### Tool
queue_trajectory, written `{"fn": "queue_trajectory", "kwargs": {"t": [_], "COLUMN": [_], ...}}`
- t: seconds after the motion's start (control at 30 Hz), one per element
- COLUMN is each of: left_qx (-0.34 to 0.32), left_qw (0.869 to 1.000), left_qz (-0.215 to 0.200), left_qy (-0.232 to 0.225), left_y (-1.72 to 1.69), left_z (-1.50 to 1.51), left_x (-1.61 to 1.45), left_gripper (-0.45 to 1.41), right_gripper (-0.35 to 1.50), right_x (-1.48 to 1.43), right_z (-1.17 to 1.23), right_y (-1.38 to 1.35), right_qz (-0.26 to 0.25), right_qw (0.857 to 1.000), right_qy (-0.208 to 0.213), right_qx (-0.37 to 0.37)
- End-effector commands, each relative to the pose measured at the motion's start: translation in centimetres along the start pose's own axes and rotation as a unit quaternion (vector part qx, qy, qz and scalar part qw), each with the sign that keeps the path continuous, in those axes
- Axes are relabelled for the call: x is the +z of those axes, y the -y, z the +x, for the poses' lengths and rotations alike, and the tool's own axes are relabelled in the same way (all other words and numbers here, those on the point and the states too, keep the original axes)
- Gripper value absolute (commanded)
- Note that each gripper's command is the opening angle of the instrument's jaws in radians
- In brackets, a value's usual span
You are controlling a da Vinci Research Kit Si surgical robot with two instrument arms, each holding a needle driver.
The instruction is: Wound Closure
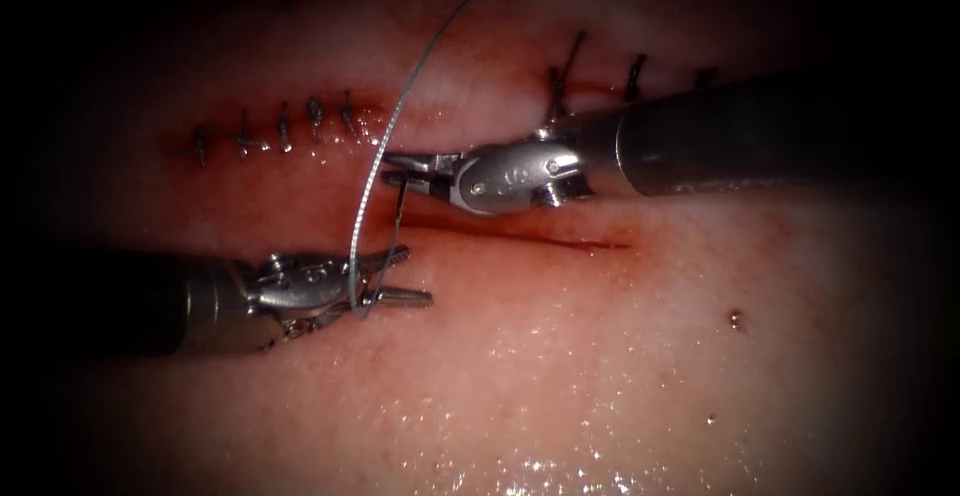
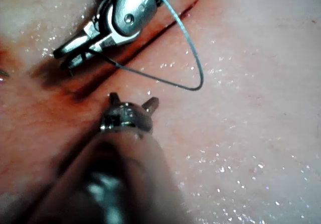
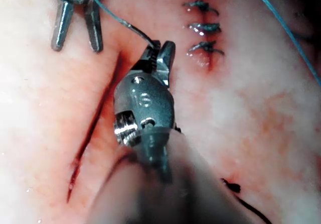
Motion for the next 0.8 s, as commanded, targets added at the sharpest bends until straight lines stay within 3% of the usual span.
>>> {"fn": "queue_trajectory", "kwargs": {"t": [0.03,0.53,0.8], "left_qx": [-0.002,-0.003,-0.009], "left_qw": [1.000,1.000,0.999], "left_qz": [-0.001,-0.004,-0.019], "left_qy": [0.001,0.012,0.040], "left_y": [-0.05,-0.06,-0.07], "left_z": [-0.06,-0.13,-0.32], "left_x": [0.08,0.16,0.34], "left_gripper": [0.52,0.52,0.52], "right_gripper": [-0.35,-0.35,-0.35], "right_x": [0.08,0.10,0.04], "right_z": [-0.01,-0.08,0.07], "right_y": [0.06,0.13,-0.22], "right_qz": [0.002,0.013,-0.017], "right_qw": [1.000,1.000,0.997], "right_qy": [0.001,0.013,0.012], "right_qx": [0.000,0.019,0.078]}}
